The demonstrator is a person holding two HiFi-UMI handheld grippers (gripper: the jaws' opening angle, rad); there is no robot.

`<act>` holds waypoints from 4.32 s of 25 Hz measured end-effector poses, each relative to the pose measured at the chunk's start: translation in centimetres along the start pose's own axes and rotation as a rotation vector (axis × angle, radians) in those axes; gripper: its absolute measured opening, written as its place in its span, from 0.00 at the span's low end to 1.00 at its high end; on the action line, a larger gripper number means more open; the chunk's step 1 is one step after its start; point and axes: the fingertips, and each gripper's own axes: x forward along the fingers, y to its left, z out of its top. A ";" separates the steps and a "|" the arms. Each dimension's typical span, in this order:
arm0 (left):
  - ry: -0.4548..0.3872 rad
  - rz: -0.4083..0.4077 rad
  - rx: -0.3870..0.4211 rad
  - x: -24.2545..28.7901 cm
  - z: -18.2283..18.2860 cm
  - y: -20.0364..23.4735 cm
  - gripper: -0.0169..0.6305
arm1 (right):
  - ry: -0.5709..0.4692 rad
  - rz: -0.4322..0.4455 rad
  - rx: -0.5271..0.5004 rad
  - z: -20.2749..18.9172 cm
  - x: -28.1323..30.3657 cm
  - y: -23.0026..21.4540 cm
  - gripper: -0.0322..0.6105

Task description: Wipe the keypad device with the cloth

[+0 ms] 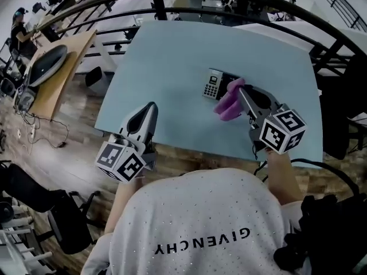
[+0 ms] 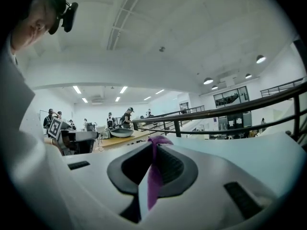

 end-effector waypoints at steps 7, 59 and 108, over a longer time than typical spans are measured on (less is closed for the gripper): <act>0.059 -0.157 -0.026 0.1 -1.1 2.3 0.03 | 0.025 -0.121 0.018 -2.4 0.0 2.7 0.09; 0.332 -0.190 -0.184 8.8 -12.5 11.3 0.03 | 0.153 -0.405 0.211 -13.5 11.7 -13.5 0.09; 0.193 0.052 -0.187 1.9 -7.1 14.5 0.03 | 0.241 0.075 0.278 -14.1 19.1 -2.8 0.09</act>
